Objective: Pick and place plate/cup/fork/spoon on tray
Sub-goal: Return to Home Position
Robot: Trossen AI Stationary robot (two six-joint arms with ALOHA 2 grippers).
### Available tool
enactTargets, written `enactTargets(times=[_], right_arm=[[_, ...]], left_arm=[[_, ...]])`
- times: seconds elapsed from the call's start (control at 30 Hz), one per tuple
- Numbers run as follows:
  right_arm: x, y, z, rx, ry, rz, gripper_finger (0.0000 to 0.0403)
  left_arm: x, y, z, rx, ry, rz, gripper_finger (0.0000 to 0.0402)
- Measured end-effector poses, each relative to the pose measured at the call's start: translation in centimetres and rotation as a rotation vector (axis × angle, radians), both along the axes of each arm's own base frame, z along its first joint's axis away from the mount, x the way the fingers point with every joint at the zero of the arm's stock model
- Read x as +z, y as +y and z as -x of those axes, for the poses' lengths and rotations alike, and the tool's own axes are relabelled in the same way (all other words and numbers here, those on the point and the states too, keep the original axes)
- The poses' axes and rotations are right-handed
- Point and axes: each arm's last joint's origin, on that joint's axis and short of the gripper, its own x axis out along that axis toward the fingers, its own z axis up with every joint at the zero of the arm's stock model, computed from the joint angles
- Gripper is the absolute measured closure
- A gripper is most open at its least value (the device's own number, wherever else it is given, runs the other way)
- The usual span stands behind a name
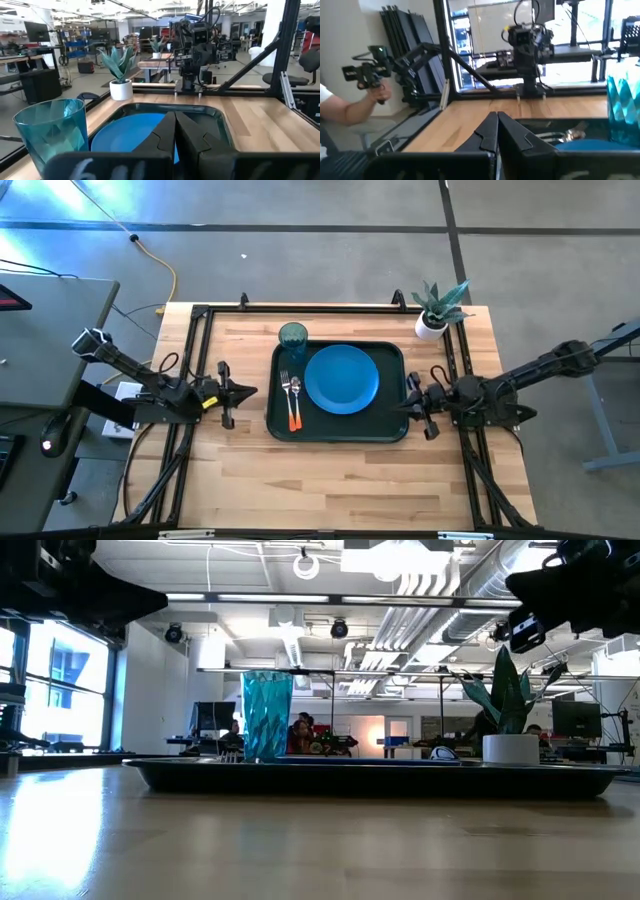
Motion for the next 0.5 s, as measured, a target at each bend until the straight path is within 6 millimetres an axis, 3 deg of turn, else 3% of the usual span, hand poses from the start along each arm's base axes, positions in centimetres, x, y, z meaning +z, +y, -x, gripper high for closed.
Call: enactTargets(times=[0.27, 0.5], right_arm=[[0.8, -0.2, 0.4, -0.037, -0.078, 0.049, 0.0403], [0.8, -1.0, 0.8, -0.072, -0.068, 0.097, 0.0403]], left_arm=[[0.1, 0.1, 0.1, 0.04, -0.002, -0.039, 0.0401], [1.1, 0.2, 1.5, 0.061, -0.071, -0.021, 0.0401]])
